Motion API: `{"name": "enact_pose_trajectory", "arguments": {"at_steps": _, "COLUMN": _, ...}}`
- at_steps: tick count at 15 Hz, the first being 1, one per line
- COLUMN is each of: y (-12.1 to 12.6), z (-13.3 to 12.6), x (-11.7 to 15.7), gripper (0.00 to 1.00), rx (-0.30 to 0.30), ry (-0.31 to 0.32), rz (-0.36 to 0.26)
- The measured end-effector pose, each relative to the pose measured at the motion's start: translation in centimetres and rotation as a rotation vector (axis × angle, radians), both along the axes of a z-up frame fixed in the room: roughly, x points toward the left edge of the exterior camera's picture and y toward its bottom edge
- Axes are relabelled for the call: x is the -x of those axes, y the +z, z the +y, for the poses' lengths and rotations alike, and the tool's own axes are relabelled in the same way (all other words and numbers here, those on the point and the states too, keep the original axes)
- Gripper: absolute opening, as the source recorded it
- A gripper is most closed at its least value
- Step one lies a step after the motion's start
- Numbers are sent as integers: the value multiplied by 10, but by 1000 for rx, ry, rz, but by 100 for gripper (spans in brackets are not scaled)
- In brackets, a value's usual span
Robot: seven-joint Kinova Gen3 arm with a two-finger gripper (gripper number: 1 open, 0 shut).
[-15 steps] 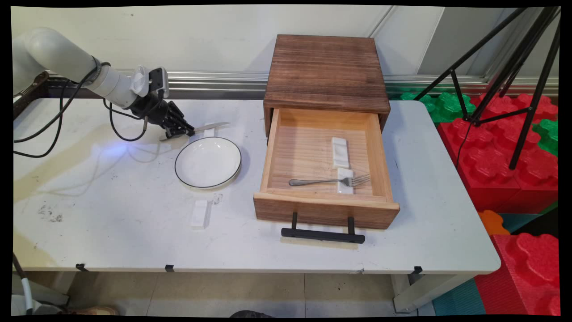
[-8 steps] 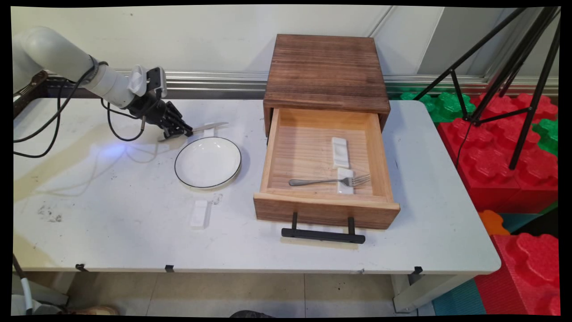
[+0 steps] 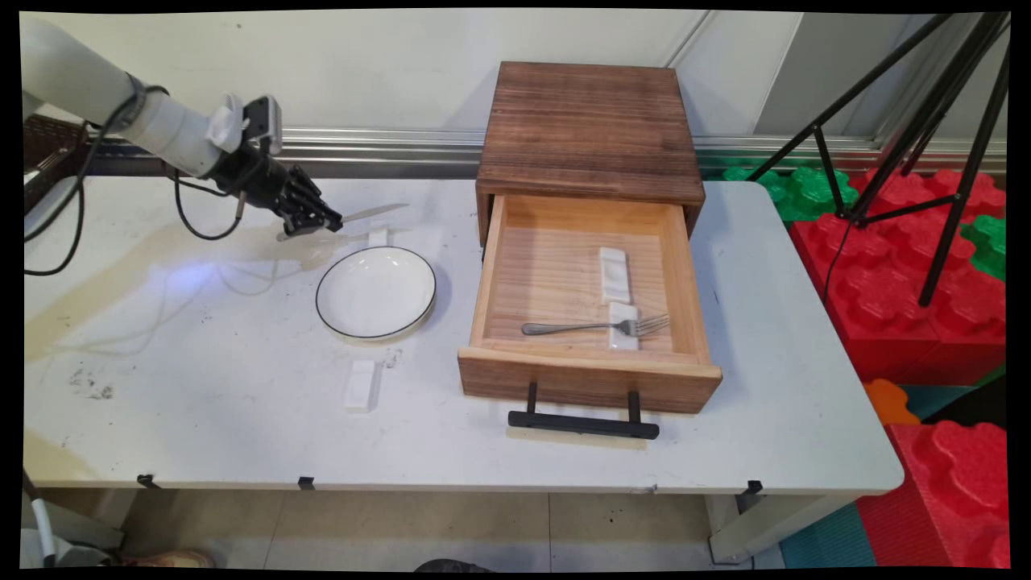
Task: Place the picked object into the drawer
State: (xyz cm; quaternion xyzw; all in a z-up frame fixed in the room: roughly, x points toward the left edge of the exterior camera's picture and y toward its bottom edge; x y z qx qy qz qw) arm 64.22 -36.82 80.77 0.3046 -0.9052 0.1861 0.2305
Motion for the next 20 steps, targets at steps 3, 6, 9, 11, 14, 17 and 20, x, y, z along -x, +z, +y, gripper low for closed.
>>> {"name": "enact_pose_trajectory", "arguments": {"at_steps": 3, "y": 17, "z": 6, "x": 4, "gripper": 0, "rx": 17, "ry": -19, "rz": 20}}
{"name": "enact_pose_trajectory", "arguments": {"at_steps": 6, "y": 39, "z": 12, "x": 13, "gripper": 0, "rx": 38, "ry": -47, "rz": 53}}
{"name": "enact_pose_trajectory", "arguments": {"at_steps": 9, "y": 66, "z": 22, "x": 28, "gripper": 0, "rx": 64, "ry": -87, "rz": 101}}
{"name": "enact_pose_trajectory", "arguments": {"at_steps": 11, "y": 82, "z": 26, "x": 39, "gripper": 0, "rx": 77, "ry": -113, "rz": 131}}
{"name": "enact_pose_trajectory", "arguments": {"at_steps": 14, "y": 102, "z": 31, "x": 56, "gripper": 0, "rx": 96, "ry": -147, "rz": 172}}
{"name": "enact_pose_trajectory", "arguments": {"at_steps": 17, "y": 116, "z": 32, "x": 75, "gripper": 0, "rx": 113, "ry": -179, "rz": 206}}
{"name": "enact_pose_trajectory", "arguments": {"at_steps": 20, "y": 132, "z": 30, "x": 103, "gripper": 0, "rx": 133, "ry": -215, "rz": 249}}
